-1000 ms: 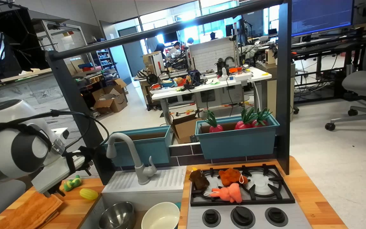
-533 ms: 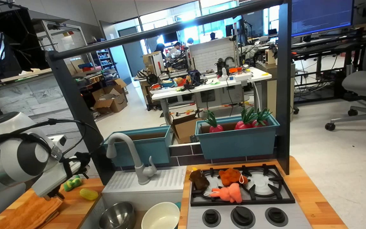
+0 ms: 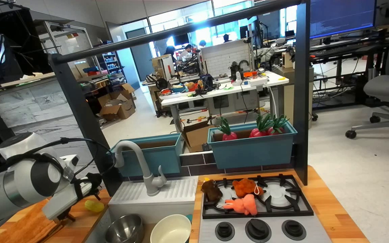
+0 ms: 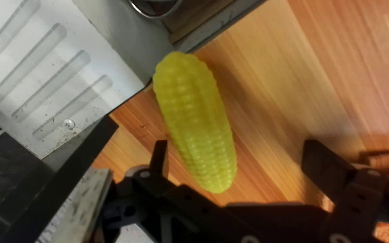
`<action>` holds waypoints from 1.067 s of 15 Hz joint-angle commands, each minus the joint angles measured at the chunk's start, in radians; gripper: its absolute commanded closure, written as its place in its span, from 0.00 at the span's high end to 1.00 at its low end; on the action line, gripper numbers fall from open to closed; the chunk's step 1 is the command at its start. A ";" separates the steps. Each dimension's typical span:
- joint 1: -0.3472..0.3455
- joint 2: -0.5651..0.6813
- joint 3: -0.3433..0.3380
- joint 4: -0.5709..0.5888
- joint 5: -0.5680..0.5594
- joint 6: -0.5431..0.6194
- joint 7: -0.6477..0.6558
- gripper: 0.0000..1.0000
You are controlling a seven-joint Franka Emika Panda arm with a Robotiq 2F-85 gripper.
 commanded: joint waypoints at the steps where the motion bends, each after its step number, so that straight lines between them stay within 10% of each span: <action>1: 0.004 0.025 -0.011 0.045 -0.012 -0.034 0.035 0.75; 10: 0.074 -0.151 -0.132 -0.257 -0.001 0.205 0.106 0.12; 16: 0.176 -0.203 -0.326 -0.466 0.156 0.405 0.085 0.08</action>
